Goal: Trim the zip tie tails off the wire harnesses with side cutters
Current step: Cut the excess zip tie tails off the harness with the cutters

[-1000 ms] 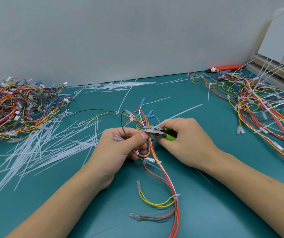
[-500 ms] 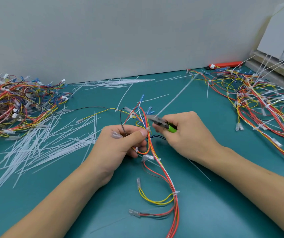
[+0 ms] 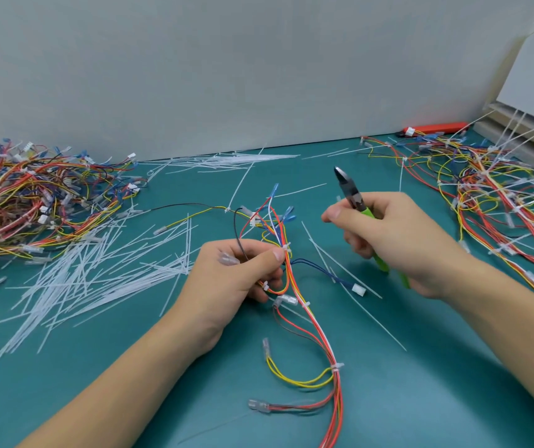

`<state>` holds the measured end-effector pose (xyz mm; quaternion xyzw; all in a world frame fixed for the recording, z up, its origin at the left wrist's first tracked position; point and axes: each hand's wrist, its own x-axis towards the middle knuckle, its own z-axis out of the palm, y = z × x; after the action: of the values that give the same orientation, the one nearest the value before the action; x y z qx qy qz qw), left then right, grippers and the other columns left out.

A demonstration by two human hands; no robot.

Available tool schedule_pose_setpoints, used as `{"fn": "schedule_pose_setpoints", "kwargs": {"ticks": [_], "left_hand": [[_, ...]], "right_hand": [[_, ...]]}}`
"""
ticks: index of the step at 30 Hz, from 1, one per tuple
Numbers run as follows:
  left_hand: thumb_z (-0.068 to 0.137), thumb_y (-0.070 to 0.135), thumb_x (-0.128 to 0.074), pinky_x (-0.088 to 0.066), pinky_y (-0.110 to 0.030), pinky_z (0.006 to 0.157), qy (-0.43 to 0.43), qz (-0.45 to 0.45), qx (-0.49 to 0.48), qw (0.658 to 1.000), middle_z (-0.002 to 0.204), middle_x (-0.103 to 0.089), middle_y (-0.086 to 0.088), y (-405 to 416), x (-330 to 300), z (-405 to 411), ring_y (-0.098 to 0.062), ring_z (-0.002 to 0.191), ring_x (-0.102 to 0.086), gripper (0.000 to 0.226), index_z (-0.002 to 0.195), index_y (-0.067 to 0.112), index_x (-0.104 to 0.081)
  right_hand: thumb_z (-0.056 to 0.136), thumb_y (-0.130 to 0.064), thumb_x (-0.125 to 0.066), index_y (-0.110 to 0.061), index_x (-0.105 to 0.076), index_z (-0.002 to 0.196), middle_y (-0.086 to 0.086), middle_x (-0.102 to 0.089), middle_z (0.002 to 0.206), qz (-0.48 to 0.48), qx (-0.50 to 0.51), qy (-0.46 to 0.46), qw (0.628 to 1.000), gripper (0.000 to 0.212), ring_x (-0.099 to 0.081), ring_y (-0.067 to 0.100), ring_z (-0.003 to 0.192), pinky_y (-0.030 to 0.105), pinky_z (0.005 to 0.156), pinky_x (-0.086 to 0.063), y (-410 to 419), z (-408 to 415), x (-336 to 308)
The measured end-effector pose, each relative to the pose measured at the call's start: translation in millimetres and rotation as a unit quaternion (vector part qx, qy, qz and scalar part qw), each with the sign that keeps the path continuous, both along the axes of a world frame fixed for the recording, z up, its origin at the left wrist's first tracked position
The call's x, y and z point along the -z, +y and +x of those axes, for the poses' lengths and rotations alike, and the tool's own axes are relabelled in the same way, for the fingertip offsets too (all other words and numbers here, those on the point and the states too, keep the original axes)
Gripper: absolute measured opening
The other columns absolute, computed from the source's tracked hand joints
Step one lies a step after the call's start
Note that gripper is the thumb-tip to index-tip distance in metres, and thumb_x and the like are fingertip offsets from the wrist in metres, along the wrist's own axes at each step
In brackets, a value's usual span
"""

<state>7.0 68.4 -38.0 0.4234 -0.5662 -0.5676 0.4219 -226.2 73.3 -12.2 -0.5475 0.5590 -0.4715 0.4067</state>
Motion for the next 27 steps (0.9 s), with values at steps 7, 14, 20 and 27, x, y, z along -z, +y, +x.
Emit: {"fn": "schedule_pose_setpoints", "kwargs": {"ticks": [7,14,20,27], "left_hand": [[0.085,0.026,-0.078,-0.046,-0.024,0.049,-0.02,-0.05,0.008,0.998,0.066,-0.067,-0.012,4.0,2.4,-4.6,-0.02,0.061,-0.058,0.014,0.083,0.013,-0.08],[0.091,0.016,-0.077,-0.04,-0.014,0.052,-0.052,-0.103,0.02,0.993,0.061,-0.069,0.004,11.8,1.4,-8.4,-0.006,0.052,-0.052,0.007,0.088,0.018,-0.082],[0.091,0.013,-0.077,-0.049,-0.018,0.058,-0.051,-0.133,0.025,0.989,0.078,-0.075,0.006,16.5,-3.9,-11.3,-0.006,0.062,-0.063,0.011,0.1,0.019,-0.08],[0.088,0.054,-0.062,-0.049,-0.027,0.045,0.077,-0.102,-0.104,0.986,0.091,-0.075,-0.006,0.7,-18.5,8.9,-0.027,0.064,-0.071,0.037,0.093,0.021,-0.08]], "right_hand": [[0.1,-0.053,-0.058,-0.012,-0.076,0.096,0.003,-0.07,0.069,0.02,-0.006,-0.054,0.998,0.045,-0.043,0.015,0.05,0.021,0.049,-0.038,8.9,25.6,-3.2],[0.09,-0.035,-0.079,-0.02,-0.075,0.094,-0.007,-0.064,0.065,-0.009,-0.023,-0.006,1.0,0.017,-0.051,0.003,0.055,0.013,0.054,-0.039,14.7,41.2,4.7],[0.095,-0.009,-0.073,-0.023,-0.073,0.1,-0.006,-0.072,0.075,-0.014,-0.016,-0.058,0.998,0.015,-0.064,0.005,0.067,0.014,0.065,-0.052,13.8,41.3,3.9],[0.101,-0.012,-0.064,-0.025,-0.067,0.11,0.0,-0.079,0.084,0.028,0.028,-0.134,0.99,0.016,-0.074,0.012,0.082,0.034,0.07,-0.045,10.3,19.7,-9.8]]}}
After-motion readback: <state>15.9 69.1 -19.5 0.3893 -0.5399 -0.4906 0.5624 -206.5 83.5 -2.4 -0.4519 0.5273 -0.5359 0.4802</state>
